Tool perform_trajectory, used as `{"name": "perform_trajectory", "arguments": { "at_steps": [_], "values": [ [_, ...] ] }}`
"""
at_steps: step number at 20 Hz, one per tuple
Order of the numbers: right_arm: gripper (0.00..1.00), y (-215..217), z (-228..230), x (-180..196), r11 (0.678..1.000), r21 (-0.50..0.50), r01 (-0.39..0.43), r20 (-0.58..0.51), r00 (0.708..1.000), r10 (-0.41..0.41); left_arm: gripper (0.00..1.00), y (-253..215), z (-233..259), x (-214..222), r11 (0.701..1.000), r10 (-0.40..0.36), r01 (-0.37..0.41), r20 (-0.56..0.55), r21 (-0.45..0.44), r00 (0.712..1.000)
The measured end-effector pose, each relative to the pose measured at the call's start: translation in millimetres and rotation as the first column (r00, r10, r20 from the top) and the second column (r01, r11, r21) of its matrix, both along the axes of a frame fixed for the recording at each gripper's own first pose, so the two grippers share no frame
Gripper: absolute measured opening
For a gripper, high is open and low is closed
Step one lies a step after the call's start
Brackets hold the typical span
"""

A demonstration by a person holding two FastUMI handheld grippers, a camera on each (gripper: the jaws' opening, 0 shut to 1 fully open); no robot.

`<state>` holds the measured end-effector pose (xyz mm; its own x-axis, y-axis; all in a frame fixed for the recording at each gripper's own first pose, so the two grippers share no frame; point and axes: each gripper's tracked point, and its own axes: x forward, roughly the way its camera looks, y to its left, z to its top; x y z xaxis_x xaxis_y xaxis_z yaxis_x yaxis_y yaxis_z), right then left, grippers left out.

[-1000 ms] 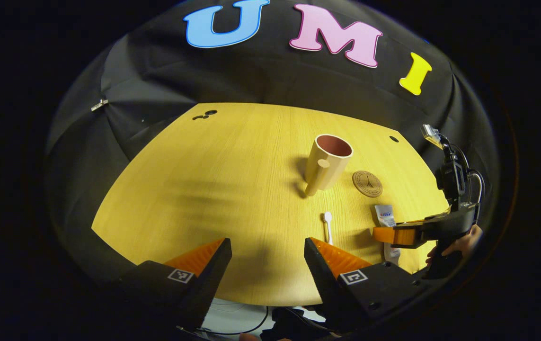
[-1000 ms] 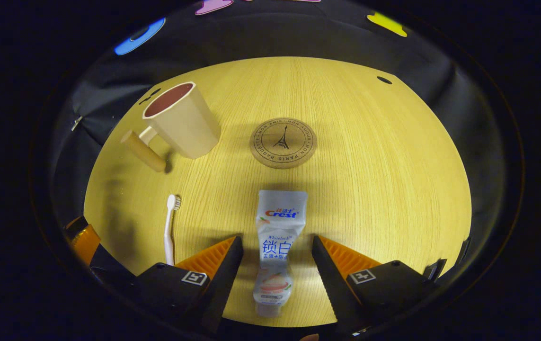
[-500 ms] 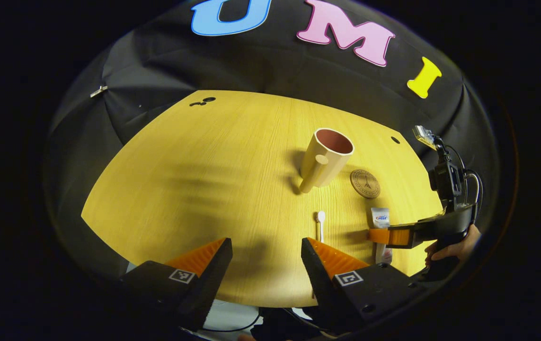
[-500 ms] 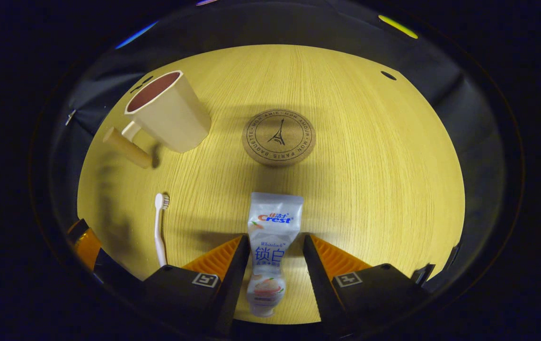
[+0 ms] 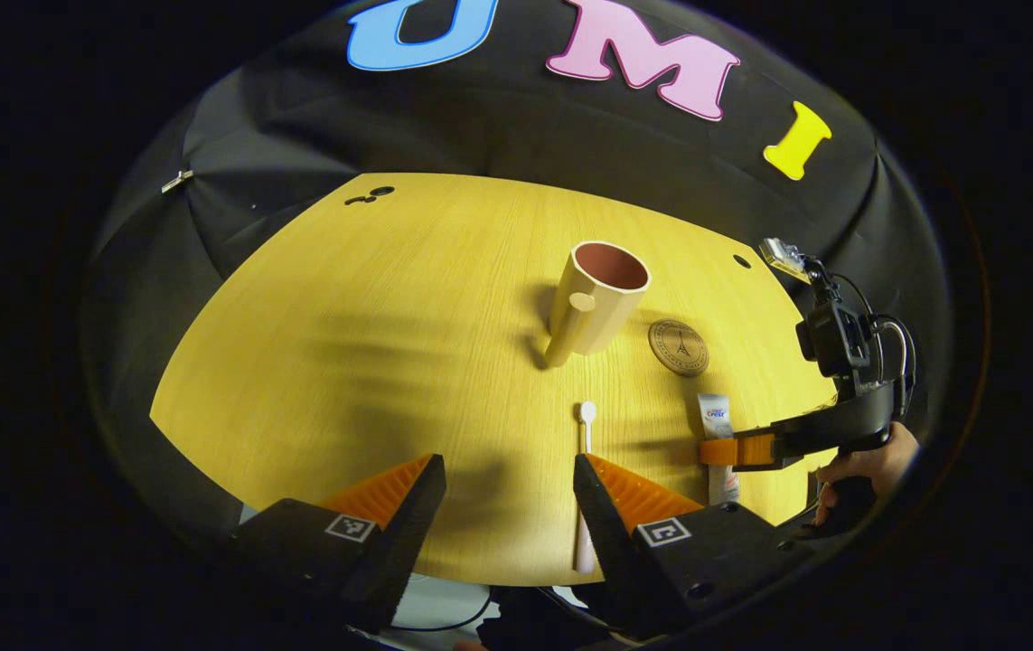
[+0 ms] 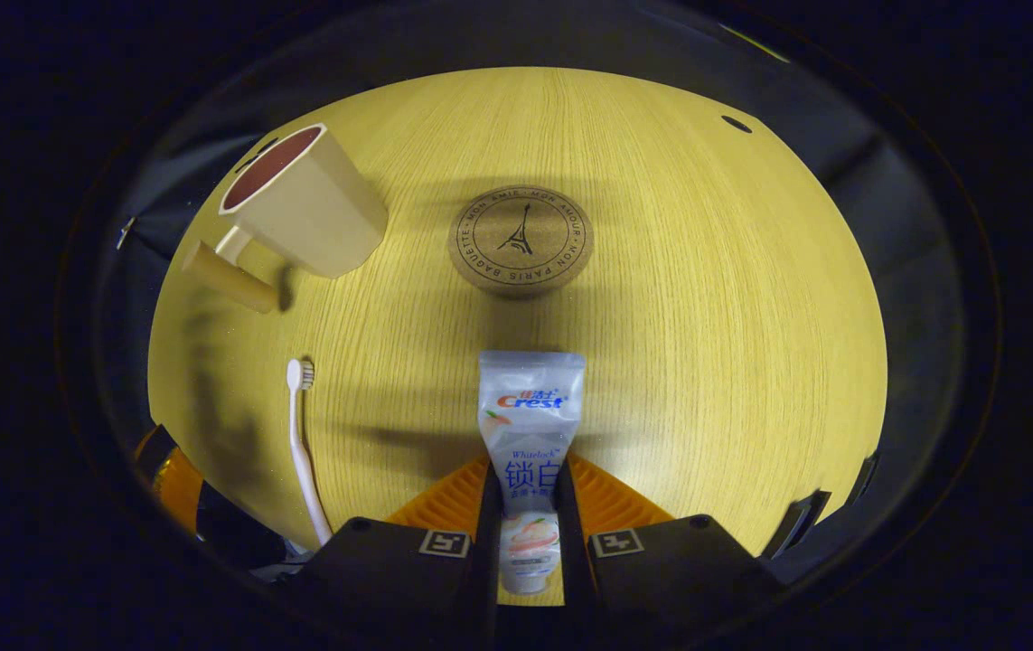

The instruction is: Put the toothbrush and toothpaste on the desktop into the cup, then pick up the cup and place it on the coaster on the desktop.

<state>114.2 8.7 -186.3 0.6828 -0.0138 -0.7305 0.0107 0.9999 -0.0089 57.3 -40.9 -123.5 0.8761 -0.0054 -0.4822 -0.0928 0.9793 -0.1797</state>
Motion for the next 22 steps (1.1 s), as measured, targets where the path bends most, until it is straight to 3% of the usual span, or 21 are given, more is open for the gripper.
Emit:
{"name": "perform_trajectory", "arguments": {
  "at_steps": [3, 5, 10, 15, 22],
  "values": [
    [0.27, 0.4, 3.6, -1.3, 0.999, -0.002, -0.041, 0.03, 0.999, 0.041, 0.88, -14.2, -4.9, 2.9, 0.999, -0.029, 0.03, -0.028, 0.016, 0.999],
    [0.24, 6.7, 5.1, -3.8, 0.995, 0.062, -0.073, 0.057, 0.996, 0.07, 0.87, -24.4, -9.6, 4.4, 0.998, -0.046, 0.049, -0.056, 0.042, 0.997],
    [0.23, -1.6, 25.2, -21.5, 0.982, 0.142, -0.126, 0.126, 0.986, 0.108, 0.86, -53.6, -26.3, 13.8, 0.986, -0.085, 0.103, -0.14, 0.133, 0.986],
    [0.23, -22.5, 44.8, -38.6, 0.967, 0.203, -0.151, 0.165, 0.979, 0.119, 0.83, -67.0, -44.3, 27.5, 0.986, -0.079, 0.109, -0.221, 0.127, 0.972],
    [0.23, -52.2, 60.2, -43.7, 0.96, 0.21, -0.182, 0.178, 0.973, 0.146, 0.8, -69.2, -66.3, 42.7, 0.987, -0.03, 0.08, -0.326, 0.142, 0.945]
  ]
}}
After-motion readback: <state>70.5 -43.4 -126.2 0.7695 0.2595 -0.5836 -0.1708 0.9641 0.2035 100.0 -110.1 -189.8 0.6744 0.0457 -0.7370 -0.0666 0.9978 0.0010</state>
